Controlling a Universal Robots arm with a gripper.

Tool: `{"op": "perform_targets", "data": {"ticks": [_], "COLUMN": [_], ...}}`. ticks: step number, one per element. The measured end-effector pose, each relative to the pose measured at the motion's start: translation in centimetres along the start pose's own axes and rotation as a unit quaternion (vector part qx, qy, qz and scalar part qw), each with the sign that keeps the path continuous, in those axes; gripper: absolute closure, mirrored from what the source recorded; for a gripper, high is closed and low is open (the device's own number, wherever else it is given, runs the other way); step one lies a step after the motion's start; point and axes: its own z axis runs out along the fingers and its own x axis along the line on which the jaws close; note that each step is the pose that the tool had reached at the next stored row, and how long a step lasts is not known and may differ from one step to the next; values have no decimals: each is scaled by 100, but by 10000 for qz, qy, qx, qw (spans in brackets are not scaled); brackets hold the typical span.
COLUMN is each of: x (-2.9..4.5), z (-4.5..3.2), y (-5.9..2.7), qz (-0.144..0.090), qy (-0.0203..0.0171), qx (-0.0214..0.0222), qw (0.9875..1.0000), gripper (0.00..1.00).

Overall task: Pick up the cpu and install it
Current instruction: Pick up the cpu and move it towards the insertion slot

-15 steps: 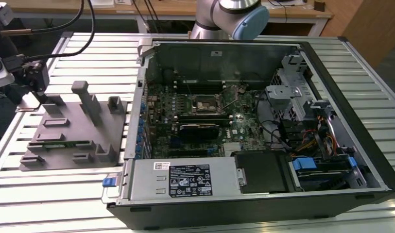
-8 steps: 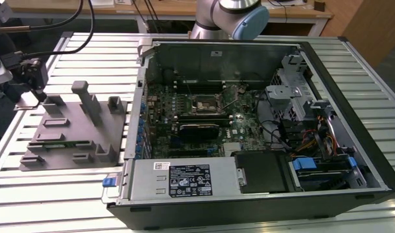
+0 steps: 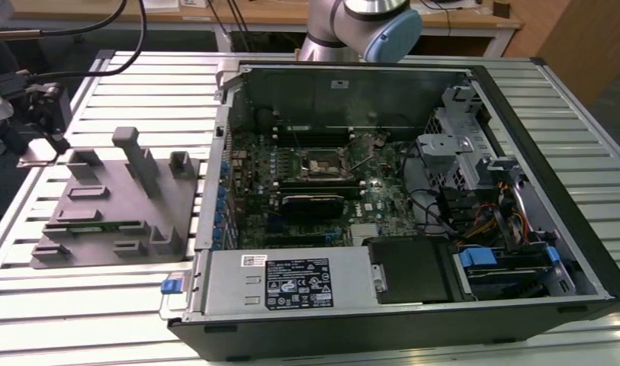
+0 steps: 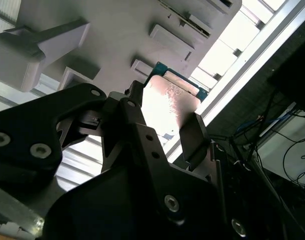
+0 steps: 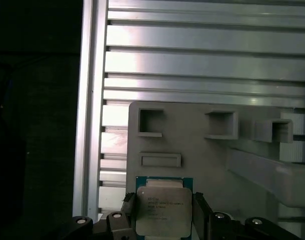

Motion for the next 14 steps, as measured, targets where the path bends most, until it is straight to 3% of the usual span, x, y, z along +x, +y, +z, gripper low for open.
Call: {"op": "perform_targets", "data": {"ticks": [14], "x": [1], "z": [-132], "y": [12], "qz": [0], "qy": [0], "qx": [0], "qw": [10000], "gripper": [46]}}
